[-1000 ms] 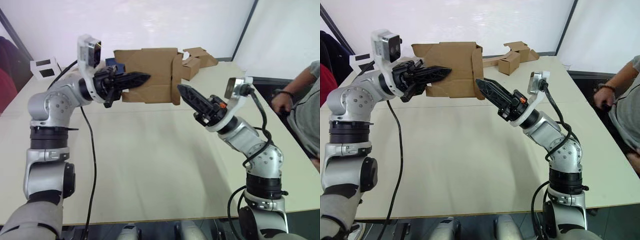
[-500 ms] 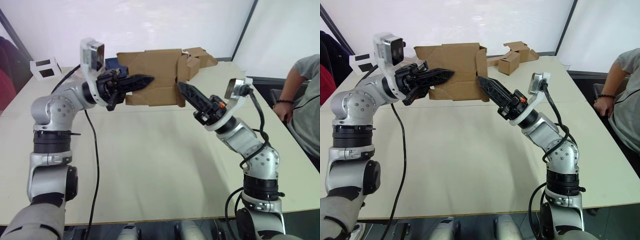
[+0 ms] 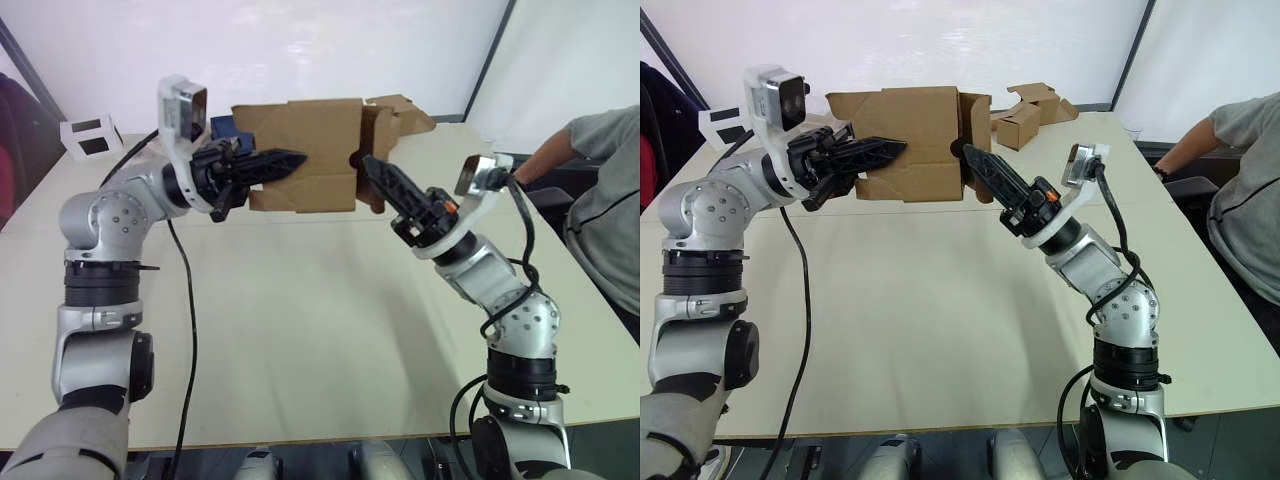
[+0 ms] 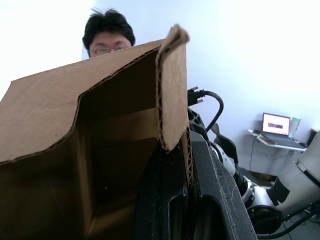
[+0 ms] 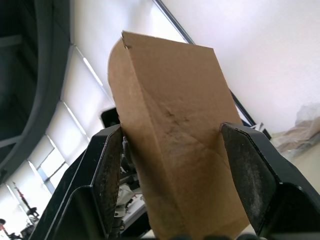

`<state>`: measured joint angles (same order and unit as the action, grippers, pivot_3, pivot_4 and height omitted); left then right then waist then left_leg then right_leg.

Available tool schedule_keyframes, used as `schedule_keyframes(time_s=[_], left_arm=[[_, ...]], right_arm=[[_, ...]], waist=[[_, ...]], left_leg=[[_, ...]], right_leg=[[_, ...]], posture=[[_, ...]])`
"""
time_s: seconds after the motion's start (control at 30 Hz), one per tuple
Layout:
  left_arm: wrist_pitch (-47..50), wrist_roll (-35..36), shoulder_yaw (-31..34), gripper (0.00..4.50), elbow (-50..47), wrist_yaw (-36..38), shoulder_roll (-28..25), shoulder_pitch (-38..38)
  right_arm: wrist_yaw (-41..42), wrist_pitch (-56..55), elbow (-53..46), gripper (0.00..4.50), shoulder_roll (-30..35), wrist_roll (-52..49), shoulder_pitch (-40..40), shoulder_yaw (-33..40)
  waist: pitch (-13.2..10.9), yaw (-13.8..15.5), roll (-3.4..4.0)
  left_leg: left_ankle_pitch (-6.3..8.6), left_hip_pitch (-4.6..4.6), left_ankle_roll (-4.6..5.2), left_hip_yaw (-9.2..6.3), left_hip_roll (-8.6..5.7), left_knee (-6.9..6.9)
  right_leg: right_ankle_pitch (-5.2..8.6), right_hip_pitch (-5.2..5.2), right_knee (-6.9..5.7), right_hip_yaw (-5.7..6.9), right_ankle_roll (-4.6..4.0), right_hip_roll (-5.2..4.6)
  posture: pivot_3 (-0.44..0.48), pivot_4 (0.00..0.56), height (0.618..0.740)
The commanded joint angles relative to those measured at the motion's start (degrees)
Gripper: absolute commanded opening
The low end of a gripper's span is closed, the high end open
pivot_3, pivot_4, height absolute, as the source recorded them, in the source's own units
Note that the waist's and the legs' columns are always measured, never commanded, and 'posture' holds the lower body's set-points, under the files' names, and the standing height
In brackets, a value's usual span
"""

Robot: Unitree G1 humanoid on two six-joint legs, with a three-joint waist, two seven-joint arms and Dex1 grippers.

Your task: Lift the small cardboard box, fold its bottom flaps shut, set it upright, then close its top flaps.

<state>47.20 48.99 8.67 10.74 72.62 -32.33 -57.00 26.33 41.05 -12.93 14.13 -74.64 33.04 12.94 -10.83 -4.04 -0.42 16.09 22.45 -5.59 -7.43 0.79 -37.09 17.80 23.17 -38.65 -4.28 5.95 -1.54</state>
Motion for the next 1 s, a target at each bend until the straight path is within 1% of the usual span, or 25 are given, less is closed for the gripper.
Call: schedule_keyframes(time_s=[0.03, 0.07, 0.1, 0.13, 0.3, 0.53, 0.63, 0.7, 0.73, 0.83, 1.0], left_arm=[[-0.69, 0.47, 1.32, 0.00, -0.24, 0.44, -0.69, -0.87], [-0.77, 0.45, 1.34, 0.00, -0.06, 0.44, -0.64, -0.95], [-0.82, 0.43, 1.34, 0.00, 0.07, 0.44, -0.61, -1.00], [-0.89, 0.43, 1.36, 0.00, 0.22, 0.45, -0.57, -1.06], [-1.19, 0.34, 1.26, 0.00, 0.30, 0.47, -0.52, -0.94], [-1.34, 0.29, 1.26, 0.00, 0.45, 0.41, -0.42, -0.99], [-1.36, 0.27, 1.26, 0.00, 0.45, 0.36, -0.41, -1.00], [-1.34, 0.28, 1.25, 0.00, 0.41, 0.35, -0.40, -0.96], [-1.32, 0.28, 1.24, 0.00, 0.36, 0.34, -0.40, -0.92], [-1.25, 0.30, 1.26, 0.00, 0.27, 0.29, -0.46, -0.84], [-1.16, 0.33, 1.37, 0.00, 0.24, 0.23, -0.63, -0.78]], right_arm=[[0.02, -0.87, -1.63, 3.67, -0.68, -2.15, -0.20, 1.38], [-0.41, -1.26, -1.32, 3.86, -1.08, -2.51, -0.17, 1.76], [-0.76, -1.52, -1.12, 4.24, -1.31, -2.68, -0.15, 1.98], [-1.11, -1.54, -0.80, 4.43, -1.56, -3.26, -0.10, 2.33], [-1.48, -0.94, -0.65, 4.43, -2.89, -7.64, -0.54, 3.58], [-2.46, -1.11, -0.60, 4.43, -5.06, -10.65, -1.11, 3.35], [-3.38, -1.50, -0.53, 3.70, -7.13, -13.04, -1.44, 3.49], [-3.80, -1.62, -0.41, 2.99, -7.93, -13.76, -1.65, 3.44], [-3.86, -1.60, -0.38, 2.73, -8.19, -14.07, -1.76, 3.36], [-3.91, -1.64, -0.32, 2.73, -8.53, -13.83, -2.04, 2.91], [-3.12, -1.33, -0.38, 2.73, -7.32, -9.87, -2.68, 1.19]], waist=[[0.00, 0.02, 0.00], [0.00, 0.01, 0.00], [0.00, 0.00, 0.00], [0.00, 0.00, 0.00], [0.00, 0.02, 0.00], [0.00, -0.02, 0.00], [0.00, -0.02, 0.00], [0.00, 0.02, 0.00], [0.00, 0.03, 0.00], [0.00, 0.00, 0.00], [0.00, -0.02, 0.01]], left_leg=[[0.00, 0.00, 0.00, 0.00, 0.00, 0.00], [0.00, 0.00, 0.00, 0.00, 0.00, 0.00], [0.00, 0.00, 0.00, 0.00, 0.00, 0.00], [0.00, 0.00, 0.00, 0.00, 0.00, 0.00], [0.00, 0.00, -0.01, 0.00, 0.00, 0.00], [-0.01, 0.00, -0.01, 0.00, 0.00, 0.00], [-0.01, 0.00, -0.01, 0.00, 0.00, 0.00], [-0.01, 0.00, -0.01, 0.00, 0.00, 0.00], [-0.01, 0.00, -0.01, 0.00, 0.00, 0.00], [-0.01, 0.00, -0.01, 0.00, 0.00, 0.00], [0.00, 0.00, 0.00, 0.00, 0.00, 0.01]], right_leg=[[0.00, 0.00, 0.00, 0.00, 0.00, 0.00], [0.00, 0.00, 0.00, 0.00, 0.00, 0.00], [0.00, 0.00, 0.00, 0.00, 0.00, 0.00], [0.00, 0.00, 0.00, 0.00, 0.00, 0.00], [0.00, 0.00, 0.00, 0.00, 0.00, 0.00], [0.00, 0.00, 0.00, 0.00, 0.00, 0.00], [0.00, 0.00, 0.00, 0.00, 0.00, 0.00], [0.00, 0.00, 0.00, 0.00, 0.00, 0.00], [0.00, 0.00, 0.00, 0.00, 0.00, -0.01], [0.00, 0.00, 0.00, 0.00, 0.00, 0.00], [0.00, 0.00, 0.00, 0.00, 0.00, 0.00]], posture=[[0.000, 0.150, 0.740], [0.000, 0.150, 0.740], [0.000, 0.150, 0.740], [0.000, 0.150, 0.740], [0.000, 0.150, 0.740], [0.000, 0.150, 0.740], [0.000, 0.150, 0.740], [0.000, 0.150, 0.740], [0.000, 0.150, 0.740], [0.000, 0.150, 0.740], [0.000, 0.150, 0.740]])
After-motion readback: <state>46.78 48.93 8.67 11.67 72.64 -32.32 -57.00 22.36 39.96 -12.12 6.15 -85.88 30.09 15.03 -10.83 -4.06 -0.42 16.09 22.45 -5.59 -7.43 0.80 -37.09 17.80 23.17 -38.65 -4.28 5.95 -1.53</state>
